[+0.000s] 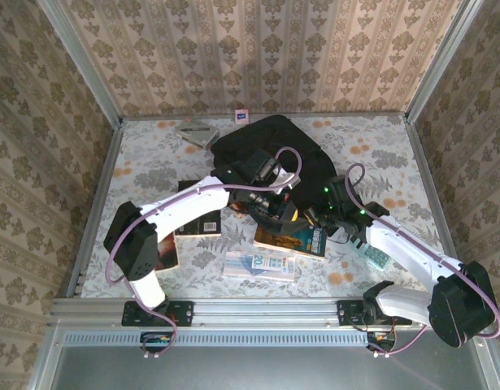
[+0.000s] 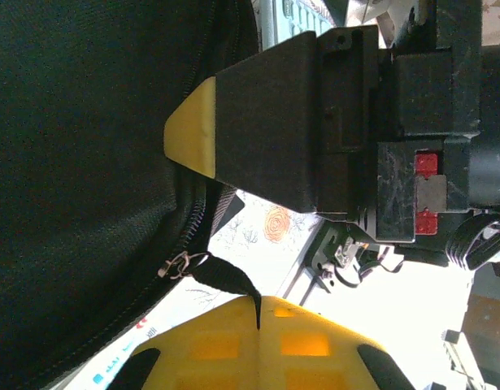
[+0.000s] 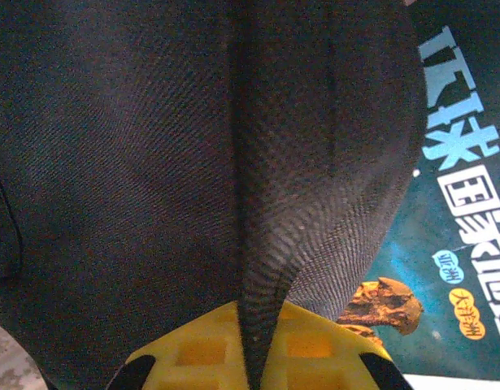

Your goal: Pack books, pencil case, and school supplies into a backpack

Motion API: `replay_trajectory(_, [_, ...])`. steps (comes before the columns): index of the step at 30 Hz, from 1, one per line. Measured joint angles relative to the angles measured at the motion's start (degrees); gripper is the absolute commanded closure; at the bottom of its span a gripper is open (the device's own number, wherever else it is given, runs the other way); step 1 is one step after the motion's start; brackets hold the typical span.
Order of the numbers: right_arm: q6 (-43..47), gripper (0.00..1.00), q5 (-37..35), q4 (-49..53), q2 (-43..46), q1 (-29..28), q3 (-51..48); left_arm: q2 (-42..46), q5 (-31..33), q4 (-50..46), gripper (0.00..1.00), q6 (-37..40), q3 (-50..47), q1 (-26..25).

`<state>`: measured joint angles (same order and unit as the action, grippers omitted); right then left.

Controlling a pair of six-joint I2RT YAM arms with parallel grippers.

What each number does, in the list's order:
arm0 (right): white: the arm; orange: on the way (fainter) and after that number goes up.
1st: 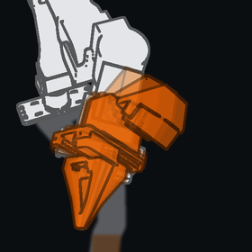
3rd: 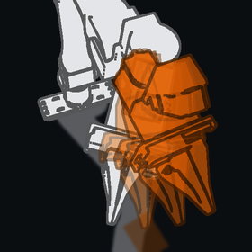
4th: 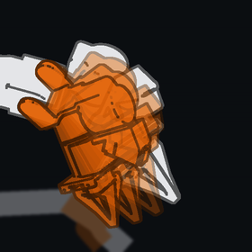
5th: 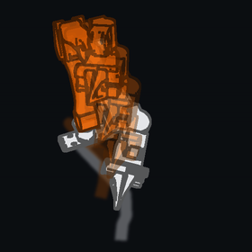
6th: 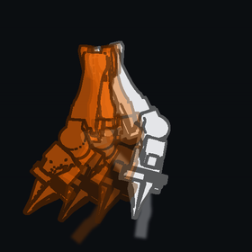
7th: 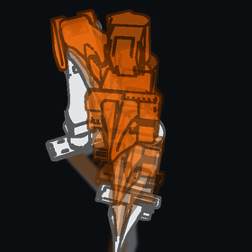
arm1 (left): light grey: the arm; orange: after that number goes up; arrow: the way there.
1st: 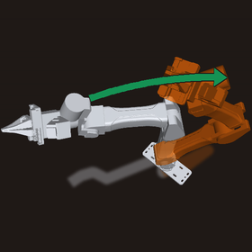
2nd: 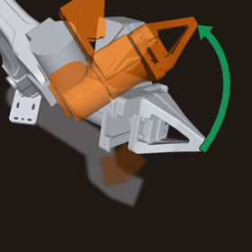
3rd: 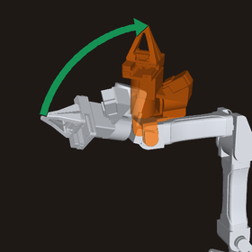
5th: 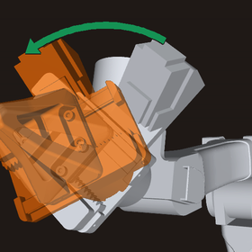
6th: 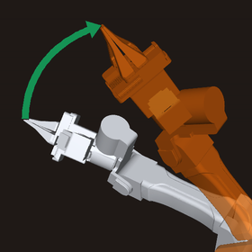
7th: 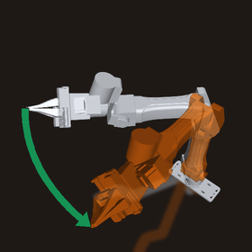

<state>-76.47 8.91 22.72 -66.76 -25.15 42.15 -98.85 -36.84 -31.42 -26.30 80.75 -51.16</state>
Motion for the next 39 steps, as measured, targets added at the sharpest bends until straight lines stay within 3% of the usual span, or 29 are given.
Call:
replay_trajectory(24, [8.85, 1.00, -1.20, 1.86, -2.69, -0.79, 3.02, 7.72, -1.68, -1.55, 1.00, 2.43, -8.83, 9.51])
replay_trajectory(39, [12.26, 1.00, -1.18, 1.51, -2.73, -1.22, 3.15, 8.59, -2.89, -1.53, 1.00, 3.43, -9.53, 14.01])
